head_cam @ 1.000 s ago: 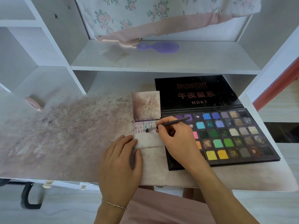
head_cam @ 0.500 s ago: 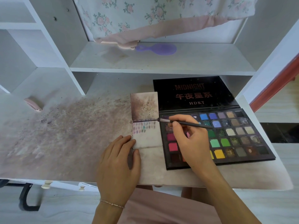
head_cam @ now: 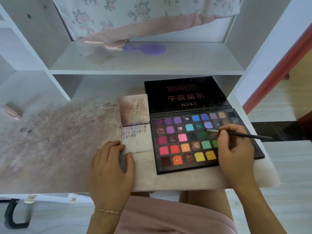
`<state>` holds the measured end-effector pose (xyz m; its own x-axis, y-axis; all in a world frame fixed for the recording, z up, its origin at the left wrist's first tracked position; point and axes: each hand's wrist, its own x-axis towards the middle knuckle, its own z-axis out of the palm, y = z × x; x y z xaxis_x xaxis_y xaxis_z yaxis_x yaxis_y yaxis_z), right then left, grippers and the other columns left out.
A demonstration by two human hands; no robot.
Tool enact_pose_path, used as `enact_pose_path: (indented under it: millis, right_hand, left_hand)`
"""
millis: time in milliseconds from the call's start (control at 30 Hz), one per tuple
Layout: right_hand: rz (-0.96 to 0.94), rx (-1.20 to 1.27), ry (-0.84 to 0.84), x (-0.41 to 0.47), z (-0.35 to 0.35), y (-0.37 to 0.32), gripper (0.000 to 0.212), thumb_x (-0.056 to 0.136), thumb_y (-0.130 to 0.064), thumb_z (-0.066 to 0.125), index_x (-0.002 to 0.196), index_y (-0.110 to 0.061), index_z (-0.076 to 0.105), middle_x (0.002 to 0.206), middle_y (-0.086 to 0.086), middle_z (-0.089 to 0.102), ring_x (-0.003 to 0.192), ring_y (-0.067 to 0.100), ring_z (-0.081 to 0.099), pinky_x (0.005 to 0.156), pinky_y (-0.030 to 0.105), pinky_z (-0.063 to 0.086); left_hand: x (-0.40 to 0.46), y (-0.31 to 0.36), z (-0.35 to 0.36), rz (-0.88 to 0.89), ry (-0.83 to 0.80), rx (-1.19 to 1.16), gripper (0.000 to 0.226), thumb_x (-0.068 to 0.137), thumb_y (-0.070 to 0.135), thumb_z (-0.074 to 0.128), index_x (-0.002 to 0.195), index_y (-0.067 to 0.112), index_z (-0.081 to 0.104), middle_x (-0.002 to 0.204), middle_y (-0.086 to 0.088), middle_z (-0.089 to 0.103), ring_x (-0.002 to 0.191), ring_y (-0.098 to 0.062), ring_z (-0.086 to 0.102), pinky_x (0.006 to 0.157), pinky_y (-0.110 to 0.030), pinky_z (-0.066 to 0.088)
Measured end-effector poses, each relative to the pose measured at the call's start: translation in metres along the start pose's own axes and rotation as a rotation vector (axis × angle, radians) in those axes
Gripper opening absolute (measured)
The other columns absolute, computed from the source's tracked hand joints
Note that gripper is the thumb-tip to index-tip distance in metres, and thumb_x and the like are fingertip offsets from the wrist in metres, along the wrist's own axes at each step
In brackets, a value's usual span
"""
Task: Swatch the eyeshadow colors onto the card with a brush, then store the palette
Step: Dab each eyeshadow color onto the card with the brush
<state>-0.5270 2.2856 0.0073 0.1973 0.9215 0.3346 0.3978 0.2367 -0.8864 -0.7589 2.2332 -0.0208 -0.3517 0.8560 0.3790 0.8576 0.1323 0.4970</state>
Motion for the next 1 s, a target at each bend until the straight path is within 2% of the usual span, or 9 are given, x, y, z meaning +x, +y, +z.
enact_pose_path:
  millis: [167,267,433,567,667,767,867,1000]
  right_hand:
    - [-0.025,-0.120,0.080,0.000,-0.006,0.007,0.033,0.091,-0.002,0.047,0.083,-0.034,0.046,0.075,-0.019,0.052,0.076,-0.015,0.055,0.057,0.002,0.043]
    - [-0.013,-0.135,0.091,0.000,-0.006,0.009,0.036,0.090,-0.003,0.047,0.079,-0.037,0.045,0.073,-0.019,0.052,0.077,-0.015,0.055,0.057,0.002,0.043]
    - [-0.003,-0.174,0.056,0.002,-0.005,0.013,0.020,0.089,-0.003,0.048,0.084,-0.023,0.049,0.073,-0.017,0.052,0.077,-0.016,0.053,0.060,0.000,0.041]
    - [0.006,-0.178,0.055,0.002,-0.005,0.012,0.026,0.089,-0.006,0.048,0.079,-0.029,0.046,0.069,-0.015,0.052,0.075,-0.014,0.053,0.059,0.000,0.040]
    - [-0.007,-0.167,0.081,0.002,-0.005,0.012,0.018,0.087,-0.009,0.047,0.079,-0.026,0.048,0.068,-0.014,0.052,0.073,-0.013,0.053,0.059,-0.001,0.039]
    - [0.015,-0.177,0.072,0.002,-0.005,0.015,0.023,0.088,-0.004,0.049,0.080,-0.025,0.049,0.070,-0.014,0.052,0.075,-0.013,0.053,0.061,-0.002,0.039]
    - [0.038,-0.171,0.078,0.003,-0.004,0.015,0.033,0.088,-0.005,0.048,0.074,-0.035,0.045,0.068,-0.013,0.052,0.073,-0.012,0.053,0.058,0.000,0.040]
    - [0.015,-0.161,0.083,0.002,-0.005,0.013,0.036,0.088,-0.003,0.048,0.073,-0.036,0.044,0.068,-0.014,0.052,0.073,-0.012,0.054,0.059,0.000,0.040]
  left_hand:
    - [-0.001,-0.002,0.002,0.016,0.022,0.008,0.032,0.081,0.031,0.047,0.096,0.008,0.065,0.107,-0.008,0.066,0.100,-0.029,0.061,0.087,-0.043,0.047]
    - [-0.001,-0.003,0.003,0.007,0.031,0.001,0.037,0.081,0.036,0.042,0.096,0.010,0.064,0.108,-0.007,0.065,0.101,-0.027,0.060,0.087,-0.042,0.047]
    - [0.000,-0.001,0.003,0.012,0.041,0.001,0.038,0.081,0.036,0.041,0.095,0.010,0.064,0.107,-0.007,0.065,0.099,-0.028,0.060,0.086,-0.044,0.048]
    - [0.000,-0.001,0.003,0.007,0.031,0.007,0.039,0.081,0.036,0.041,0.095,0.008,0.064,0.108,-0.008,0.066,0.100,-0.030,0.060,0.087,-0.045,0.049]
    - [0.000,0.001,0.002,0.000,0.027,0.009,0.036,0.080,0.034,0.044,0.096,0.008,0.065,0.108,-0.009,0.066,0.100,-0.031,0.061,0.087,-0.045,0.048]
    - [0.000,0.002,0.001,-0.007,0.013,0.007,0.039,0.080,0.035,0.042,0.096,0.007,0.065,0.108,-0.010,0.065,0.101,-0.031,0.060,0.088,-0.046,0.048]
    - [0.001,0.003,0.000,-0.012,0.001,0.001,0.043,0.080,0.037,0.040,0.096,0.007,0.065,0.108,-0.010,0.065,0.101,-0.032,0.060,0.088,-0.047,0.047]
    - [0.000,0.003,-0.001,-0.016,-0.006,0.005,0.044,0.080,0.037,0.039,0.097,0.006,0.065,0.108,-0.011,0.065,0.101,-0.033,0.060,0.087,-0.050,0.048]
